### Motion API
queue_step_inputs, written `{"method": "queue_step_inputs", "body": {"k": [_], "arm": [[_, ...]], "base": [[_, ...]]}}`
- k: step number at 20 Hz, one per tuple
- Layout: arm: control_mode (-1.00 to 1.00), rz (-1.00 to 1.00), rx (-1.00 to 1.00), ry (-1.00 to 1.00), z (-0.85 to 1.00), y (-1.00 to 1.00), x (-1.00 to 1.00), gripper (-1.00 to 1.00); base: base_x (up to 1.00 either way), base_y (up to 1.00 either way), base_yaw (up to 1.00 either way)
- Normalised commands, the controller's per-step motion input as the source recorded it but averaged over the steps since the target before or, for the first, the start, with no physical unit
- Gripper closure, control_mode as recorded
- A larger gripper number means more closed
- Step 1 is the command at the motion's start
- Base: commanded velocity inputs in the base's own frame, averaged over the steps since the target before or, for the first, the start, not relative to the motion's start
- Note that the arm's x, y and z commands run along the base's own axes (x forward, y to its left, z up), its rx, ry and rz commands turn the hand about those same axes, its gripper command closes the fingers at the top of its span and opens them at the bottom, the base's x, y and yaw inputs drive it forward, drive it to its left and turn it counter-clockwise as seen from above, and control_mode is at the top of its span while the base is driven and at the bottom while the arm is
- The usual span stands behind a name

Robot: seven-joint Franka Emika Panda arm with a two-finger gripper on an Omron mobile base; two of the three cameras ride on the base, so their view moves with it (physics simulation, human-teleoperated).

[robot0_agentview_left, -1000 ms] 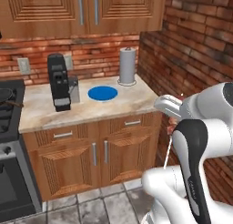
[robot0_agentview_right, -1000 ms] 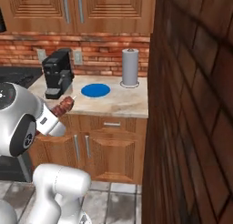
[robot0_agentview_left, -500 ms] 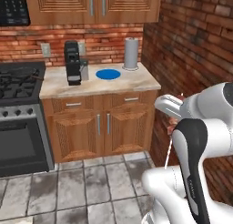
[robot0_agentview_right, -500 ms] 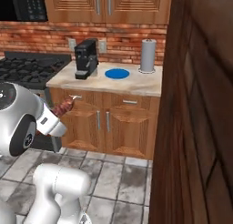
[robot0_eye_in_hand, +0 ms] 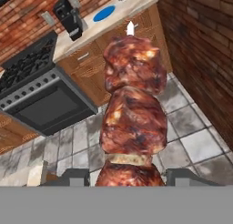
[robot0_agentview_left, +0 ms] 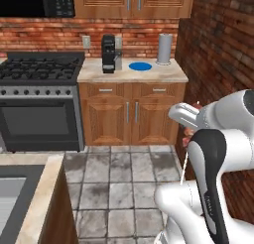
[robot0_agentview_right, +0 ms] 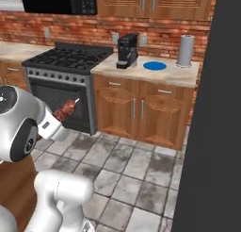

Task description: Place the cold items (eggplant and lime) from the fridge in one tupperware on the dining counter. Place the warm items (hot dog and kebab skewer) in the stove area in another tupperware.

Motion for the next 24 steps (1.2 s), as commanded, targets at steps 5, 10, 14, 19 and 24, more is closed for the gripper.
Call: {"method": "queue_step_inputs", "body": {"k": [5,10,14,19,24], "arm": [[1.00,0.00,0.00,0.00,0.00,0.00,0.00,1.00],[1.00,0.00,0.00,0.00,0.00,0.00,0.00,1.00],[1.00,0.00,0.00,0.00,0.00,0.00,0.00,1.00],[1.00,0.00,0.00,0.00,0.00,0.00,0.00,1.00],[1.00,0.00,0.00,0.00,0.00,0.00,0.00,1.00]], "base": [[-1.00,-0.20,0.30],[-1.00,-0.11,0.30],[-1.00,-0.01,0.30],[-1.00,0.00,0.28],[-0.98,0.10,0.33]]}}
